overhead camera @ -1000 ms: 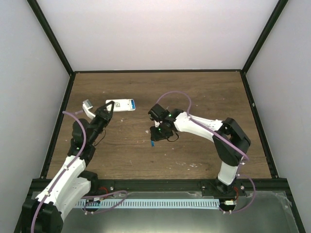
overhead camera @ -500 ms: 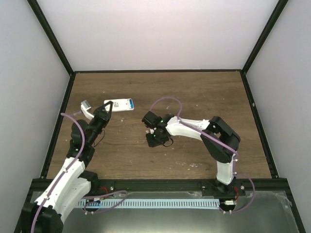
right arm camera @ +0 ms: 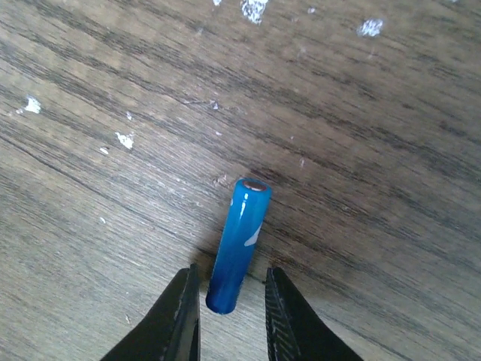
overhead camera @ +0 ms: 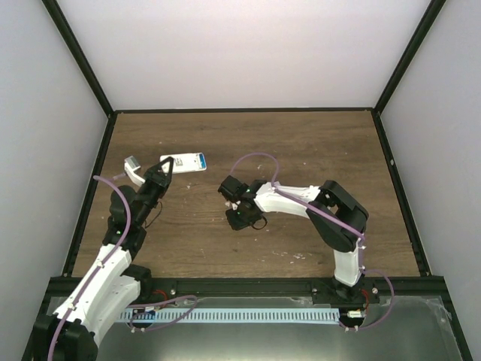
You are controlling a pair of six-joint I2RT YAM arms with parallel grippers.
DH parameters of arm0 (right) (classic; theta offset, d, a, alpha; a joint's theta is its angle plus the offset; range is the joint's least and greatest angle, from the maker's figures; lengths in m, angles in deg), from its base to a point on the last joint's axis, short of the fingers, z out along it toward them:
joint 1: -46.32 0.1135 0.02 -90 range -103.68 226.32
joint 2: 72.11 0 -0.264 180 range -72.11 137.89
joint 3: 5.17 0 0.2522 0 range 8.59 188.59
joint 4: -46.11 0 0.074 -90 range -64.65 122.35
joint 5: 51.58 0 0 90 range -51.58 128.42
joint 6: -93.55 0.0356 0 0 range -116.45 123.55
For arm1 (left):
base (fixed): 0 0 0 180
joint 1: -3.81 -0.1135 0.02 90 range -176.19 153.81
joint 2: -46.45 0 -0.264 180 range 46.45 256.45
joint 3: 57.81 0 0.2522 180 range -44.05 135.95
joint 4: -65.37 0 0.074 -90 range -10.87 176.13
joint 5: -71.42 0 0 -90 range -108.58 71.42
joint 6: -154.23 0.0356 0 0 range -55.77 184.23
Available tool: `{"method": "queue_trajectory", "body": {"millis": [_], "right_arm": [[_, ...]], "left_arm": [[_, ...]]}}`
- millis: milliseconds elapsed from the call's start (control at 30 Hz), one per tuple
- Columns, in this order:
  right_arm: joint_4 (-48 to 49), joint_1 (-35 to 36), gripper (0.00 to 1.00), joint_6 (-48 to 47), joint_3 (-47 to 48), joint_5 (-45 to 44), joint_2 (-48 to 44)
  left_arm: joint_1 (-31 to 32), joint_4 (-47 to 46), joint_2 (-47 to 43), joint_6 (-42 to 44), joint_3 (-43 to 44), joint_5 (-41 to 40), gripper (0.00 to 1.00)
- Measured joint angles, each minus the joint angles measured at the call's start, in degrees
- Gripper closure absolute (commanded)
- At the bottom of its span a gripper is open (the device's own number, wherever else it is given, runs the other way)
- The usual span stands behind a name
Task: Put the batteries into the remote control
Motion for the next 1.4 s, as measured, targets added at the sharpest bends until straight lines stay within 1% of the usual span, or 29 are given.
{"method": "queue_trajectory", "body": {"millis": [400, 567, 667, 800, 867, 933, 1100, 1167, 1267, 1333, 1400], "right_arm": [[0.13, 0.09, 0.94, -1.07, -0.44, -0.09, 0.00], [0.04, 0.09, 0.96, -1.62, -0.44, -0.07, 0.00], [-1.03, -0.15, 0.97, -1.70, -0.04, -0.04, -0.02], [-5.25, -2.29, 0.98, -1.70, 2.49, 0.70, -1.16], [-8.11, -4.26, 0.98, -1.81, 5.33, 1.03, -2.71], [-11.78, -6.19, 0.98, -2.12, 10.32, 1.33, -4.02], [-21.31, -9.03, 0.98, -3.72, 30.23, 1.81, -3.80], [-24.98, -9.11, 0.98, -4.22, 39.39, 2.84, -2.16], [-29.46, -9.09, 0.98, -4.55, 50.45, 5.27, 1.44], [-31.21, -9.09, 0.98, -4.48, 54.42, 7.37, 3.43], [-32.92, -9.09, 0.98, -4.33, 55.87, 9.84, 5.01]], "left_arm": [[0.00, -0.98, 2.14, -1.42, -0.02, -0.17, 1.00], [0.00, -2.54, 3.52, -2.78, -0.02, -0.37, 1.00], [0.00, -3.63, 3.67, -3.63, -0.48, -1.03, 1.00], [0.00, -6.93, 3.67, -5.97, -3.63, -2.49, 1.00], [0.00, -8.44, 3.67, -7.54, -6.10, -3.26, 1.00], [0.00, -9.42, 3.78, -8.57, -7.87, -3.67, 1.00], [0.00, -11.78, 4.20, -10.32, -10.40, -3.80, 1.00], [0.02, -13.46, 4.48, -11.17, -11.17, -3.72, 1.00], [0.24, -15.63, 5.18, -12.17, -12.15, -3.69, 1.00], [0.72, -16.59, 5.62, -12.63, -12.48, -3.69, 1.00], [1.27, -17.38, 6.05, -12.85, -12.59, -3.67, 1.00]]}}
